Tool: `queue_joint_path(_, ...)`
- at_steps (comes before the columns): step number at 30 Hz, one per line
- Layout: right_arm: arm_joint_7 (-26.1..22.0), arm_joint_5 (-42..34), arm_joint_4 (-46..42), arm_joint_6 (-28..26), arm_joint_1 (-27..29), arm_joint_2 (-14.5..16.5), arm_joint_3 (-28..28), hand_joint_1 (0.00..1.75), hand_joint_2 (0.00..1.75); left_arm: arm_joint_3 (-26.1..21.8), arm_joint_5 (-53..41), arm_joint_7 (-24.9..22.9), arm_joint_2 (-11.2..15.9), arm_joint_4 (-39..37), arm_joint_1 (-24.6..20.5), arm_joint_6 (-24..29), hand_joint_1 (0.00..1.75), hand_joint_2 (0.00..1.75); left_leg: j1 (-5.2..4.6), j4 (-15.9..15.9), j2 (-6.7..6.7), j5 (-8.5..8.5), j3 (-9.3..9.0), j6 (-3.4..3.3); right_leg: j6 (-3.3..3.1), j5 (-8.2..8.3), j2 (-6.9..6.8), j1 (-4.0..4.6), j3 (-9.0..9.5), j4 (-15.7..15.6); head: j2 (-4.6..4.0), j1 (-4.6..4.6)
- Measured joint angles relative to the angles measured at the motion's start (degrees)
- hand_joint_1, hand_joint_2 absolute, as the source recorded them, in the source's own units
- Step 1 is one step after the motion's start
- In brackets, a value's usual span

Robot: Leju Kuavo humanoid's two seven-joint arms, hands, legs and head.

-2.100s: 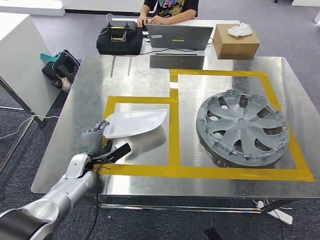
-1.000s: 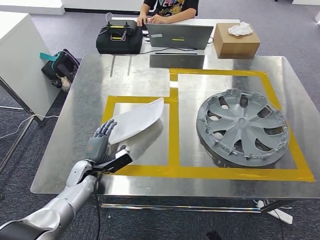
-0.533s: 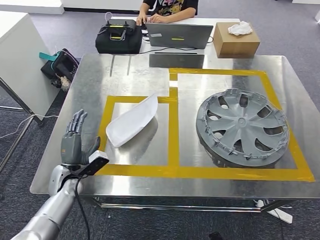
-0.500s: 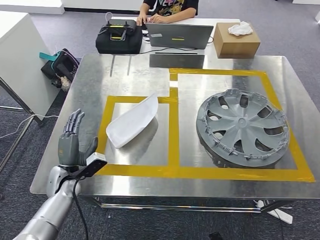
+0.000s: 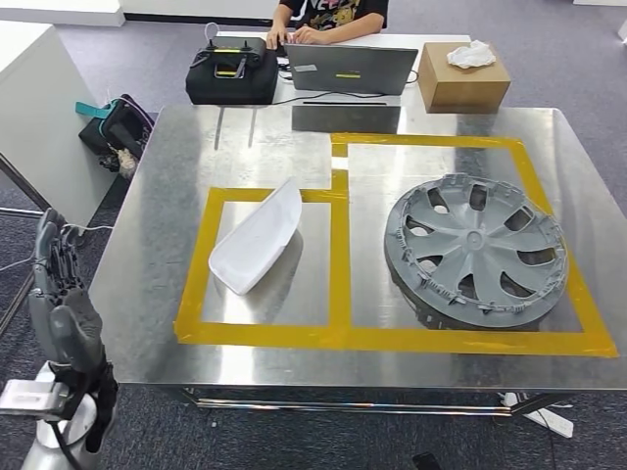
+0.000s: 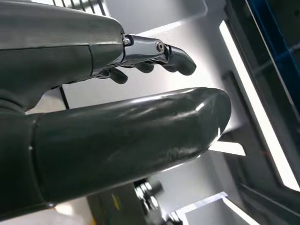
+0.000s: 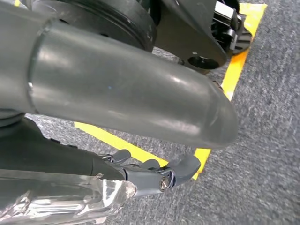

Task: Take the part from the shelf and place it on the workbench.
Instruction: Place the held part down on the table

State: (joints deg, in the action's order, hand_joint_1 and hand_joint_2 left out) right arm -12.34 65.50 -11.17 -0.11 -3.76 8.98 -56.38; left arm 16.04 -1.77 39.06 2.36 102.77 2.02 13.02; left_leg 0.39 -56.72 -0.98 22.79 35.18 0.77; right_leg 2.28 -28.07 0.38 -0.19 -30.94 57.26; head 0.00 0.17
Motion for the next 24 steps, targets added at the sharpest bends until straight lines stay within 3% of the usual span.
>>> queue_joint_path(4, -0.32, -0.23, 0.00, -0.33, -0.14, -0.02, -0.43, 0.00, 0.00, 0.05, 1.27, 0.00, -0.85, 5.57, 1.65, -4.20, 0.00, 0.00, 0.00, 0.00, 0.00, 0.01, -0.01, 0.01, 0.00, -0.04, -0.01, 0.00, -0.04, 0.00, -0.01, 0.00)
queue_joint_path(18, -0.37, -0.40, 0.00, -0.48, -0.18, -0.02, -0.61, 0.00, 0.00, 0.05, 1.47, 0.00, -1.37, 9.23, 2.61, -5.09, 0.00, 0.00, -0.03, -0.02, 0.00, 0.03, -0.02, -0.03, 0.02, -0.02, -0.02, -0.04, 0.07, -0.02, 0.00, 0.01)
queue_joint_path(24, -0.93, -4.05, 0.00, -1.05, -0.72, -0.53, -2.92, 0.00, 0.00, 2.80, -2.52, 0.00, -0.38, 9.33, 1.73, -3.80, 0.00, 0.00, -0.65, -0.25, 0.00, 0.34, 0.01, -0.60, 0.57, -0.01, 0.05, -0.69, 0.53, -0.07, -0.01, -0.02)
